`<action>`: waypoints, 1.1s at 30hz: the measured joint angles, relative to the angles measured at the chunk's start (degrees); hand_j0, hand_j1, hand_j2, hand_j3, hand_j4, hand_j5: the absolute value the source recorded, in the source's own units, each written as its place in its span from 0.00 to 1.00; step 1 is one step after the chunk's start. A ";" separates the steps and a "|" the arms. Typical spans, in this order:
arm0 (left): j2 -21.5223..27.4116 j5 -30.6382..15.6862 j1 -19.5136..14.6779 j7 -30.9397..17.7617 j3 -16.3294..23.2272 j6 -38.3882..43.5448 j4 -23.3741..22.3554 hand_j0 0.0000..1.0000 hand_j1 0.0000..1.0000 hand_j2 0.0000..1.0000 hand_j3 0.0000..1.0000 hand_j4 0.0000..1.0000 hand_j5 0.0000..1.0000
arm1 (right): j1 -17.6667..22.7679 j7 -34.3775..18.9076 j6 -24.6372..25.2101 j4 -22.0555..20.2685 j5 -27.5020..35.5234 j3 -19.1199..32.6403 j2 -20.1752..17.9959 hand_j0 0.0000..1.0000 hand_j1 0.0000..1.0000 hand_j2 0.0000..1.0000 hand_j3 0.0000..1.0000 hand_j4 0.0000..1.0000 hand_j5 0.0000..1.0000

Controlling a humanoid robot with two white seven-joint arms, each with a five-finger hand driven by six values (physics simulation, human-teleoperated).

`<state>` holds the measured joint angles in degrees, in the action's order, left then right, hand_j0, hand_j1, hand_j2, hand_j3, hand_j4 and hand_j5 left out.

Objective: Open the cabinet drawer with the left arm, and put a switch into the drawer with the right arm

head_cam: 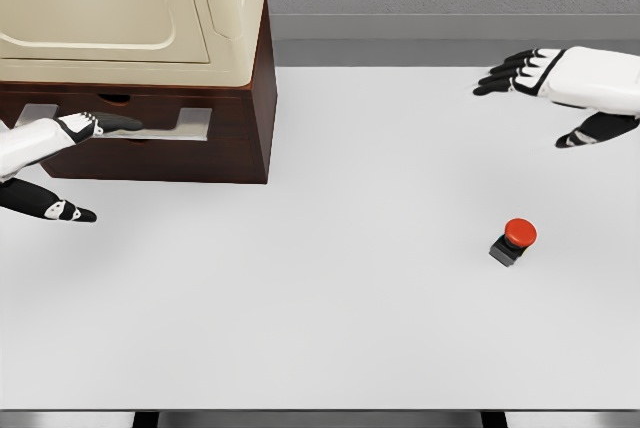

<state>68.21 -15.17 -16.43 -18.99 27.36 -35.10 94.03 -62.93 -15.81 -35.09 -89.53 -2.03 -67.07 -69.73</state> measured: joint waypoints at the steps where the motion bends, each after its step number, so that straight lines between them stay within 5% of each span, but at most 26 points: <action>1: -0.05 -0.02 0.09 0.00 0.00 0.00 0.01 1.00 1.00 1.00 1.00 1.00 1.00 | -0.09 0.11 0.01 0.08 -0.04 -0.49 -0.41 1.00 1.00 1.00 1.00 1.00 1.00; 13: -2.05 0.12 -0.09 -0.46 0.07 0.00 -1.52 1.00 1.00 1.00 1.00 1.00 1.00 | -0.09 -1.31 0.00 3.67 -2.81 -17.10 -2.04 1.00 1.00 1.00 1.00 1.00 1.00; 24: -3.40 0.06 -0.97 -0.54 0.34 0.00 -3.97 1.00 1.00 1.00 1.00 1.00 1.00 | 0.17 4.18 0.04 6.24 -3.49 -19.19 0.05 1.00 1.00 1.00 1.00 1.00 1.00; 33: -4.35 0.11 -1.06 -0.61 0.41 0.00 -5.39 1.00 1.00 1.00 1.00 1.00 1.00 | 0.79 4.22 0.04 2.81 -3.83 -21.42 0.68 1.00 1.00 1.00 1.00 1.00 1.00</action>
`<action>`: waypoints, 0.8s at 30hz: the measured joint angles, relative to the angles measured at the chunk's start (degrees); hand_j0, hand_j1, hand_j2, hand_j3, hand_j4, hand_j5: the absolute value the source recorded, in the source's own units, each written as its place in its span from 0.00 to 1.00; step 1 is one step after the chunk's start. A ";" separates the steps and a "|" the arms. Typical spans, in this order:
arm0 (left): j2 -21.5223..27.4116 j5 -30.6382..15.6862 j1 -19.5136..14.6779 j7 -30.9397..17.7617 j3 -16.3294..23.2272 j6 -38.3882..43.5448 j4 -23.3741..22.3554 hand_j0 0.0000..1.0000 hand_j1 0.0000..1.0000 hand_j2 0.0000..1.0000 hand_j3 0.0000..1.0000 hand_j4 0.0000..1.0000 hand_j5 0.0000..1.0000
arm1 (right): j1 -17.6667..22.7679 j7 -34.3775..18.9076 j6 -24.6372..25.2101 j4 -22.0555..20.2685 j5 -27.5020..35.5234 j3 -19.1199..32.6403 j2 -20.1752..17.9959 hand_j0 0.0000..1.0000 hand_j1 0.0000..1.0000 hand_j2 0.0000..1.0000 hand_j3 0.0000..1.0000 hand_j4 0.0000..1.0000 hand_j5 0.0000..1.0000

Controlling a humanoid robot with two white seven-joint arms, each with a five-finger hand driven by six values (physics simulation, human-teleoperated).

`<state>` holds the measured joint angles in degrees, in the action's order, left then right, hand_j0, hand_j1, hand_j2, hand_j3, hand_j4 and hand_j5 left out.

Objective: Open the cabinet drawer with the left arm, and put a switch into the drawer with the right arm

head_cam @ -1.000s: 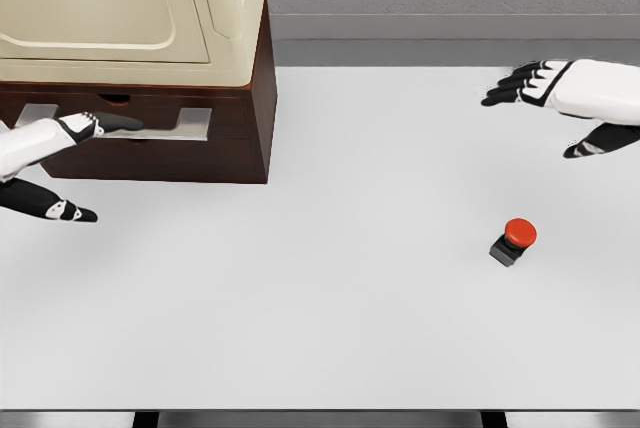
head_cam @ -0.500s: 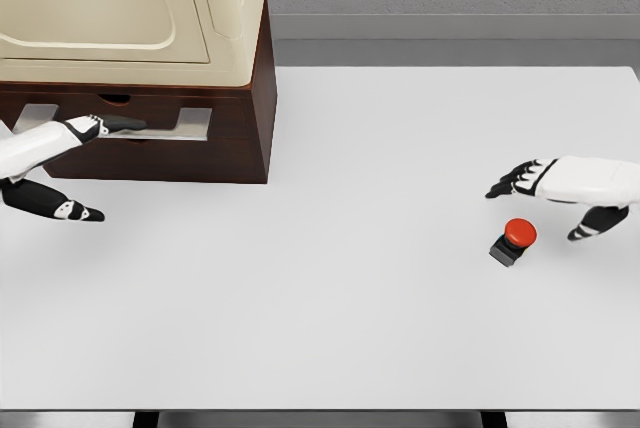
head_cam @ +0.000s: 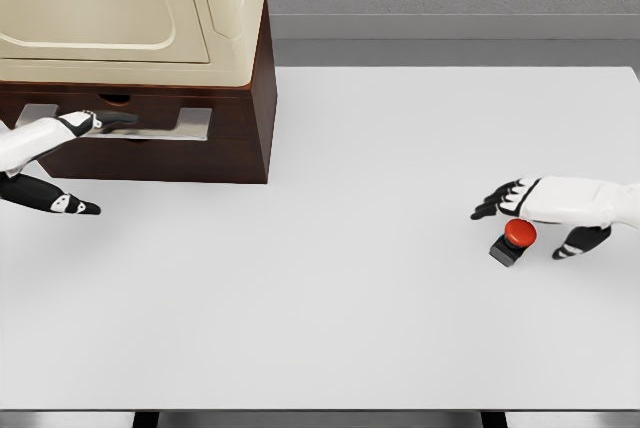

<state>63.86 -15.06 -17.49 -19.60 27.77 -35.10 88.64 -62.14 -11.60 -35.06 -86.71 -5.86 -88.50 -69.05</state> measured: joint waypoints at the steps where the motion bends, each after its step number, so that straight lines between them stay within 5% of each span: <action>1: -0.12 0.00 0.00 -0.20 0.01 0.00 -0.04 1.00 1.00 1.00 1.00 1.00 1.00 | 0.18 -0.01 0.00 -0.06 -0.23 -0.05 0.04 1.00 1.00 1.00 1.00 1.00 1.00; 16: -0.39 0.03 -0.35 -2.10 0.03 0.30 -0.59 1.00 1.00 1.00 1.00 1.00 1.00 | 0.18 -0.82 0.00 -0.55 -1.22 -0.17 1.19 0.99 0.99 0.99 0.99 0.99 0.99; 20: -0.45 0.03 -0.44 -2.14 0.03 0.54 -1.25 1.00 1.00 1.00 1.00 1.00 1.00 | 0.17 -1.22 0.00 -0.22 -1.42 -0.08 1.45 0.72 0.72 0.72 0.72 0.72 0.72; 24: -0.64 -1.65 -0.44 -2.11 0.33 0.78 -1.63 1.00 1.00 1.00 1.00 1.00 1.00 | 0.17 -1.34 0.00 0.48 -2.18 0.15 1.84 0.62 0.62 0.62 0.62 0.62 0.62</action>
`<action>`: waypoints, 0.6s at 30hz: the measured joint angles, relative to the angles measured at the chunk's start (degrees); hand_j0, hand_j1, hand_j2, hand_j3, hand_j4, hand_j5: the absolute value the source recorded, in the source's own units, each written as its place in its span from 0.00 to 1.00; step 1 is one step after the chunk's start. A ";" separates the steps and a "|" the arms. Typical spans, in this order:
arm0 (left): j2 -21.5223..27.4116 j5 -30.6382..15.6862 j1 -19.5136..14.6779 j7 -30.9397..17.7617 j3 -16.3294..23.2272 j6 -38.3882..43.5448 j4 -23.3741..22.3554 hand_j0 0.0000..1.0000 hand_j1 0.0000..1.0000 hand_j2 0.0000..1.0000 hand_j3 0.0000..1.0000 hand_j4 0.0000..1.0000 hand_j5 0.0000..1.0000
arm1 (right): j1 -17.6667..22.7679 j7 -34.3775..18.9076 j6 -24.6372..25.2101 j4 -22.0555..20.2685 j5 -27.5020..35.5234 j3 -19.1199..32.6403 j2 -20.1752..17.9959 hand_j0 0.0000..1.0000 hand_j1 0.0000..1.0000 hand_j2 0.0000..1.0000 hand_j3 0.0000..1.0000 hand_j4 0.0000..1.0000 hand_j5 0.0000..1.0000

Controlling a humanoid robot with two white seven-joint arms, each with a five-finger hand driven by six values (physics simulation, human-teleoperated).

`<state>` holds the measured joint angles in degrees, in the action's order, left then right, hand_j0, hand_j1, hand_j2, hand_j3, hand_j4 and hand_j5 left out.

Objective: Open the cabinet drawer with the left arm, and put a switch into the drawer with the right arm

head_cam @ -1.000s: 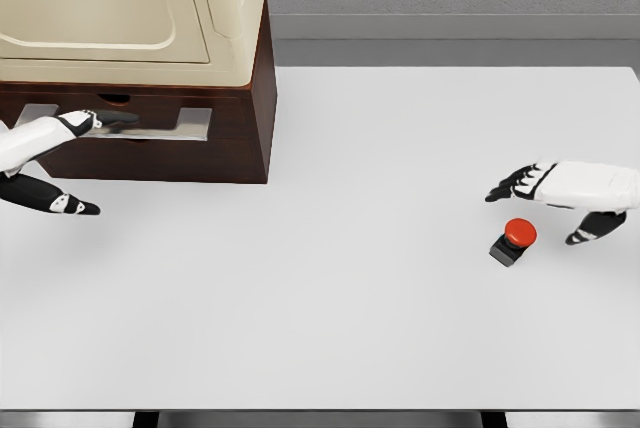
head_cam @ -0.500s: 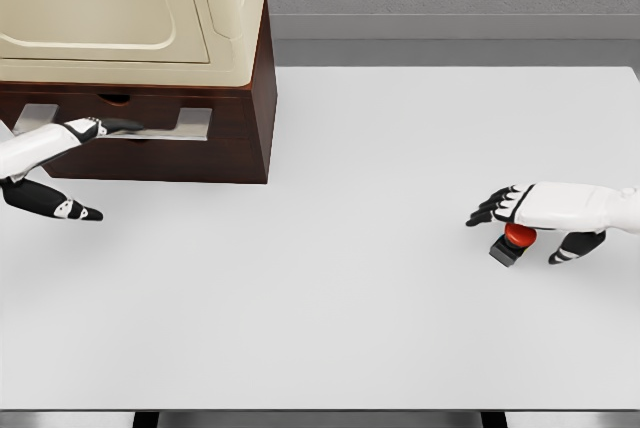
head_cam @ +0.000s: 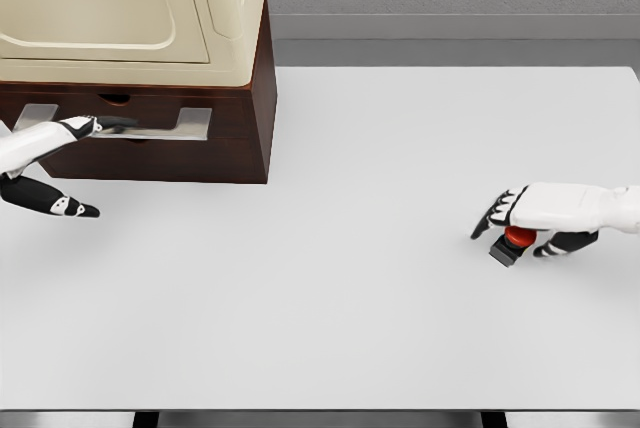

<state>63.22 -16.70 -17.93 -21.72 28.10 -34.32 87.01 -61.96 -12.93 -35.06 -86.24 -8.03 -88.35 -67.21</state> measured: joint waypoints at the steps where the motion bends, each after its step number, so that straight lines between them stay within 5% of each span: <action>1: -0.01 -0.37 0.00 -0.07 0.04 0.08 -0.02 1.00 1.00 1.00 1.00 1.00 1.00 | 0.00 0.01 0.00 0.24 -0.44 -0.02 0.25 0.62 0.62 0.62 0.62 0.62 0.62; 2: 0.03 -0.29 -0.18 -0.33 0.09 0.12 -0.04 1.00 1.00 1.00 1.00 1.00 1.00 | 0.00 0.03 0.00 0.63 -0.83 -0.11 0.63 0.61 0.61 0.61 0.61 0.61 0.61; 4: 0.19 -0.48 -0.26 -0.80 0.11 0.20 0.02 1.00 1.00 1.00 1.00 1.00 1.00 | 0.18 0.06 0.03 1.23 -1.51 -0.21 1.27 0.45 0.45 0.45 0.45 0.45 0.45; 18: 3.43 -0.42 -0.53 -3.57 -0.03 -0.06 2.27 1.00 1.00 1.00 1.00 1.00 1.00 | -0.70 3.61 0.02 1.79 -1.08 0.63 1.57 0.36 0.36 0.36 0.36 0.36 0.36</action>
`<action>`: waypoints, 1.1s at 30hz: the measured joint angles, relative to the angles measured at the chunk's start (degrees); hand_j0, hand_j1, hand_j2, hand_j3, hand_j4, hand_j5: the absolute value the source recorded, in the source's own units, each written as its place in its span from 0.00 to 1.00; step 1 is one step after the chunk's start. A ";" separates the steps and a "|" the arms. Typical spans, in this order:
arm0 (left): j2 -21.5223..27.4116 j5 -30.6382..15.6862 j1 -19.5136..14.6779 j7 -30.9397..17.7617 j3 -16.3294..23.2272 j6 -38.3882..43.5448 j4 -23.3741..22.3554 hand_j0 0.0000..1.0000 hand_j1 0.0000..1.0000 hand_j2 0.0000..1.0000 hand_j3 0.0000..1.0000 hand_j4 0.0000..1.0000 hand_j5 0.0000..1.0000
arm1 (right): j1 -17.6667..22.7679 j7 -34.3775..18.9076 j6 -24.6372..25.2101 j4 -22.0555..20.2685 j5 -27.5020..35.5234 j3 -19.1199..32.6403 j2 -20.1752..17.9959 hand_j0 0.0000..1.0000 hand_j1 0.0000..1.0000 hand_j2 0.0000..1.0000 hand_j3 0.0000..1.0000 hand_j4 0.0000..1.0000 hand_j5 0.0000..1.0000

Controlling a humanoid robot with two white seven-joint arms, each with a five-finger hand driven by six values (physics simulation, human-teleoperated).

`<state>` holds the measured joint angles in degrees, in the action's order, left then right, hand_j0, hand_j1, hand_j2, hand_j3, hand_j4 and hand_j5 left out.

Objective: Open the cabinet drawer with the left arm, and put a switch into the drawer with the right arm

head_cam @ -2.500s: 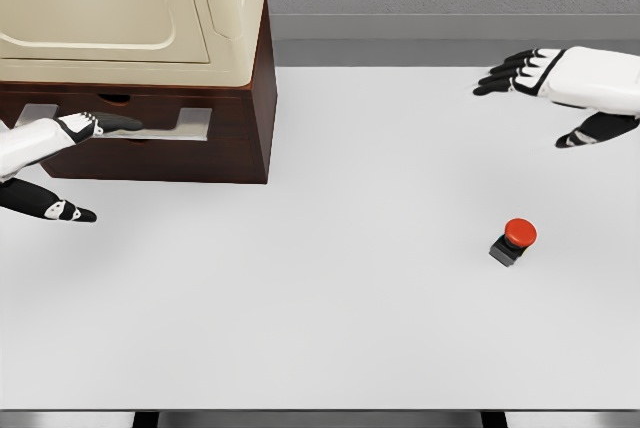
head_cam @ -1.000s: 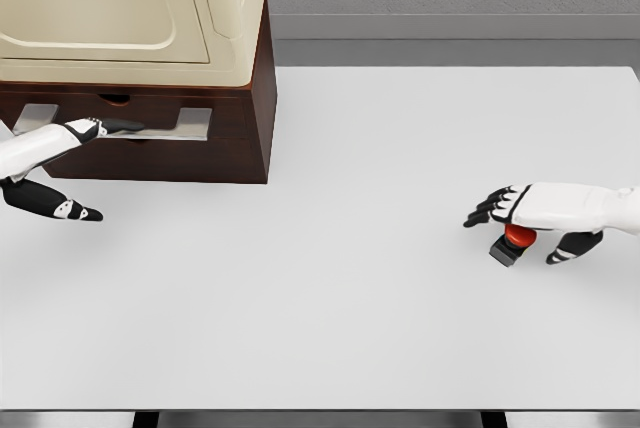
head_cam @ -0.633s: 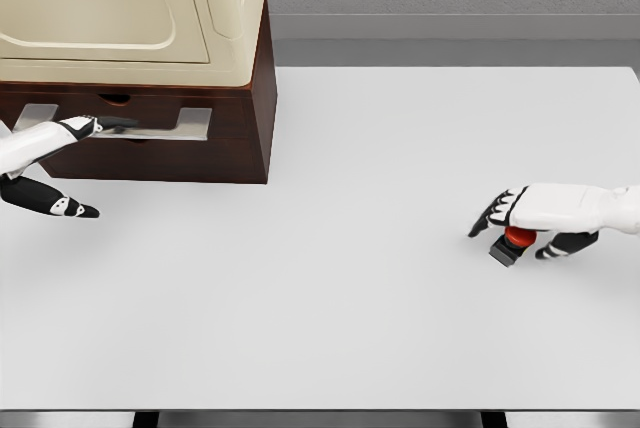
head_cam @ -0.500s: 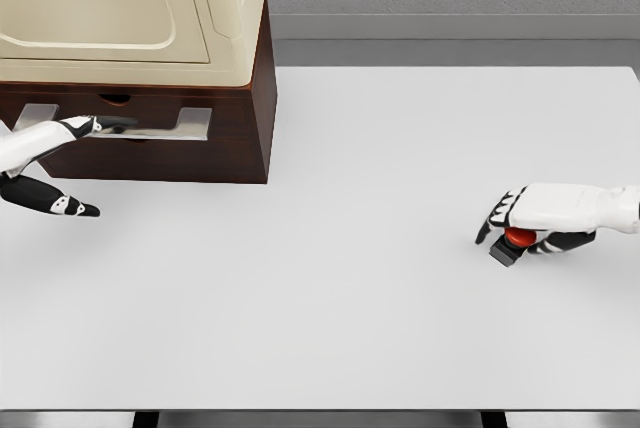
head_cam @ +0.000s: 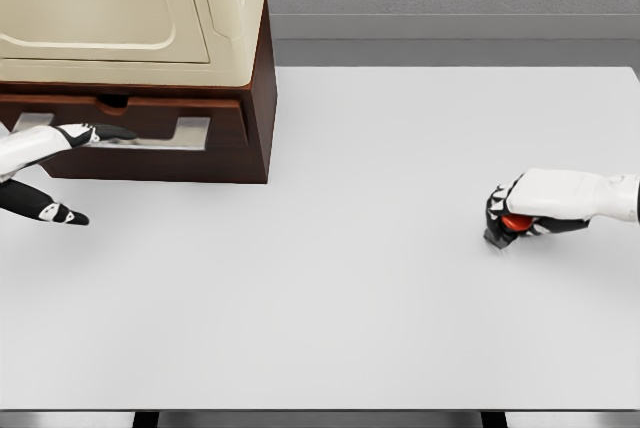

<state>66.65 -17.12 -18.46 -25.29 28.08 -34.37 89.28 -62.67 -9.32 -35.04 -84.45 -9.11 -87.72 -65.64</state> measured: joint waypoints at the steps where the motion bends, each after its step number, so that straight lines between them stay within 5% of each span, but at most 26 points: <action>1: 0.24 -0.20 0.00 -0.08 -0.04 0.02 0.25 1.00 1.00 1.00 1.00 1.00 1.00 | -0.17 0.33 0.00 0.00 1.00 0.04 0.03 0.36 0.36 0.36 0.36 0.36 0.36; 33: 3.55 0.46 0.97 0.21 0.30 -0.75 5.25 1.00 1.00 1.00 1.00 1.00 1.00 | -6.15 1.50 0.00 -3.71 11.03 6.77 10.15 0.35 0.35 0.35 0.35 0.35 0.35</action>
<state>70.20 -16.66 -17.49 -25.07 28.38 -35.12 94.53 -68.82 -7.82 -35.05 -88.16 1.92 -80.95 -55.49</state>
